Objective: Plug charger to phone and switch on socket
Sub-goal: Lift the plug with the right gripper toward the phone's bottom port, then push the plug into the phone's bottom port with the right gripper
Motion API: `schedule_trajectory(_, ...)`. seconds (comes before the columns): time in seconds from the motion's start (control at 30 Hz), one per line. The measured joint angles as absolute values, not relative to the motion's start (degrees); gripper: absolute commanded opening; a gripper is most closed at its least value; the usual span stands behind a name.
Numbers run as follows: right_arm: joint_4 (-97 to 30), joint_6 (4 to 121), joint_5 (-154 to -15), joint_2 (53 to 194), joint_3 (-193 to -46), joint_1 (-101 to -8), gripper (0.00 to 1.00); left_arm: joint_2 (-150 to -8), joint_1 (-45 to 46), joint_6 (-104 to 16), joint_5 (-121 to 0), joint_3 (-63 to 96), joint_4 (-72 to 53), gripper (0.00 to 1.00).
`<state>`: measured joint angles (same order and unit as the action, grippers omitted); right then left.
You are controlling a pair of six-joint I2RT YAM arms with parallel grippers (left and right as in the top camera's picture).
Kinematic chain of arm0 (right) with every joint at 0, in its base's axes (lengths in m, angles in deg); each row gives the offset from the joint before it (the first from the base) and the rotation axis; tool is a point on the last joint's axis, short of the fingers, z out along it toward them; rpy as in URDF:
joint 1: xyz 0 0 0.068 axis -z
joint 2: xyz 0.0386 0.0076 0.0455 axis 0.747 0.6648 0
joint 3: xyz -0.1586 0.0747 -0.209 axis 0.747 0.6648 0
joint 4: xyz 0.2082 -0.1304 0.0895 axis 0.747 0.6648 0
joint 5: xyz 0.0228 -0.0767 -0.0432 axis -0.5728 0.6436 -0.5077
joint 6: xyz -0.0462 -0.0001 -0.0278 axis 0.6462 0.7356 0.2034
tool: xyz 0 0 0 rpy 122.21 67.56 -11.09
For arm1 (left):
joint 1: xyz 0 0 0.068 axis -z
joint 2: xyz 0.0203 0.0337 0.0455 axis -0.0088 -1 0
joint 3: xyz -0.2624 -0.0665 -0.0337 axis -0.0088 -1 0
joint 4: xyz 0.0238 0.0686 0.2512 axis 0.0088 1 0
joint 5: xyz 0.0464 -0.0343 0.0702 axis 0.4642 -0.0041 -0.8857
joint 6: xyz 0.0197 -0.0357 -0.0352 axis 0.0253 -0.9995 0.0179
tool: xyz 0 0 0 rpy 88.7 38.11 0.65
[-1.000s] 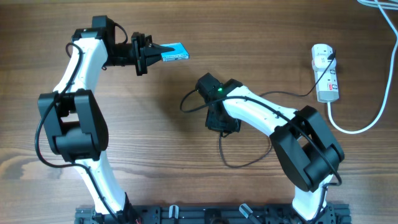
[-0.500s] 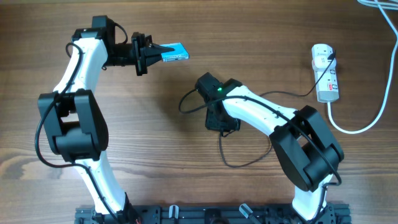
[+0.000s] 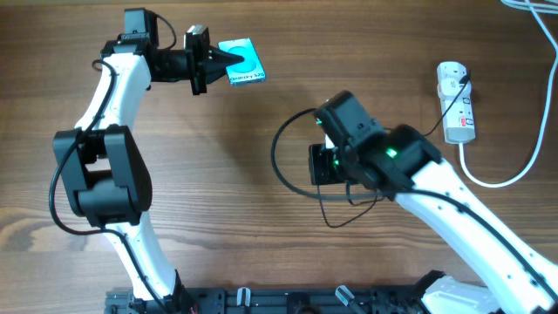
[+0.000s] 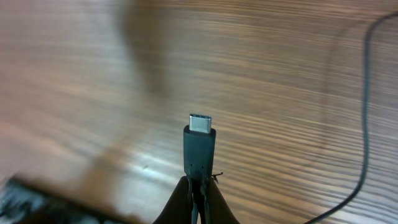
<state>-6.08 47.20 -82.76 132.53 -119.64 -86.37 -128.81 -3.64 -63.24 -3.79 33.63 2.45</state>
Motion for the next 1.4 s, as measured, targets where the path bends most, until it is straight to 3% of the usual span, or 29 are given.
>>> schedule_trajectory(0.53,-10.01,51.37,-96.46,131.99,-119.64,-86.4,0.04,-128.81,4.03,-43.92,-4.64,33.63,1.23,0.04)
schedule_trajectory(1.0,-11.04,51.07,-93.4,136.62,-119.64,-86.4,0.05,-128.81,9.76,-36.16,-17.78,33.63,6.43,0.04)
schedule_trajectory(1.4,-14.91,48.31,-89.84,140.99,-119.64,-86.4,0.05,-128.81,10.0,-25.08,-13.99,33.63,14.19,0.04)
